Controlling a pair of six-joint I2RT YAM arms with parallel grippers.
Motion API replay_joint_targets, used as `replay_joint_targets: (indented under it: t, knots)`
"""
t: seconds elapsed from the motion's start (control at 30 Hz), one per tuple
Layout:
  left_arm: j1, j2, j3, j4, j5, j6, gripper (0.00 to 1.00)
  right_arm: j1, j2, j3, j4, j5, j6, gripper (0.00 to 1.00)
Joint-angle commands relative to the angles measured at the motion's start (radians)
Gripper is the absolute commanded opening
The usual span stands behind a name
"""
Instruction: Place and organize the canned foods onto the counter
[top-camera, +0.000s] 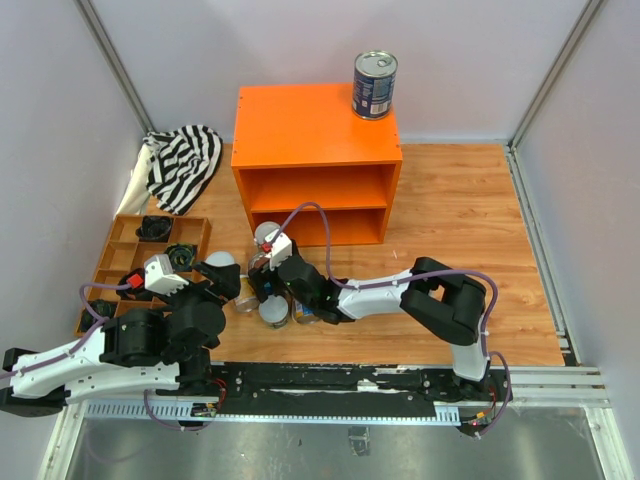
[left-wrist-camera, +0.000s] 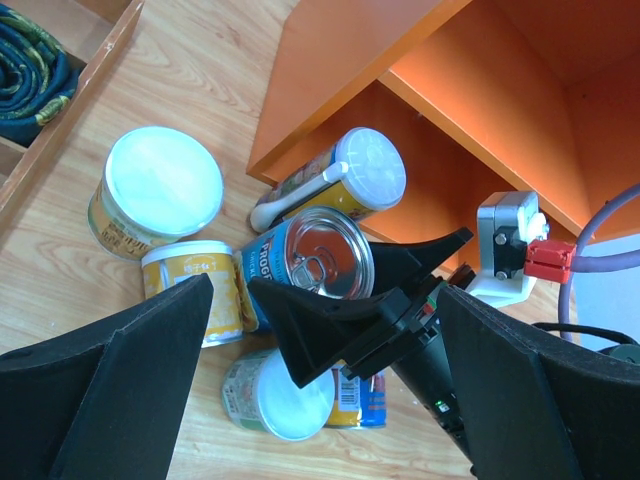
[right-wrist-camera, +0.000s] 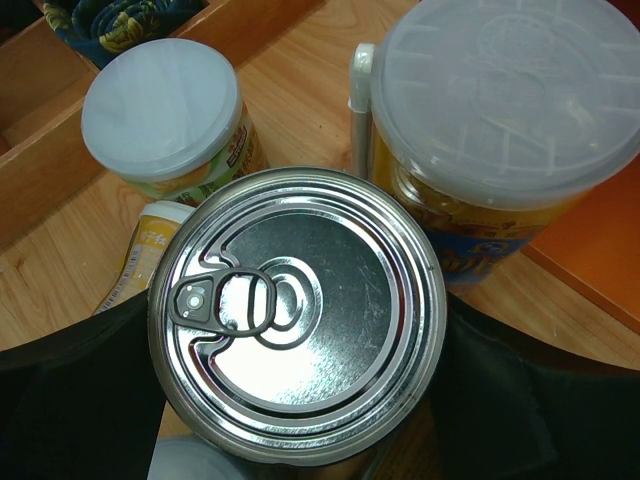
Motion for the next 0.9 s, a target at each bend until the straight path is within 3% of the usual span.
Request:
replay_joint_targets:
  t: [0.0, 0.1, 0.27, 0.6, 0.87]
  knots:
    - [-0.007, 0.006, -0.007, -0.008, -0.039, -0.027, 0.99, -0.01, 0.005, -0.024, 0.092, 0.005, 0.005, 0.55]
    - [-0.007, 0.006, -0.008, -0.009, -0.038, -0.03, 0.99, -0.01, -0.009, -0.039, 0.096, -0.015, -0.001, 0.37]
    - [-0.007, 0.005, -0.013, -0.01, -0.036, -0.037, 0.99, -0.008, -0.045, -0.06, 0.088, -0.039, -0.015, 0.18]
    - [-0.007, -0.013, -0.025, 0.015, -0.02, -0.01, 0.99, 0.013, -0.125, -0.045, 0.002, -0.045, -0.074, 0.01]
    - [-0.007, -0.029, -0.033, 0.02, -0.013, 0.02, 0.99, 0.03, -0.192, -0.021, -0.065, -0.025, -0.122, 0.01]
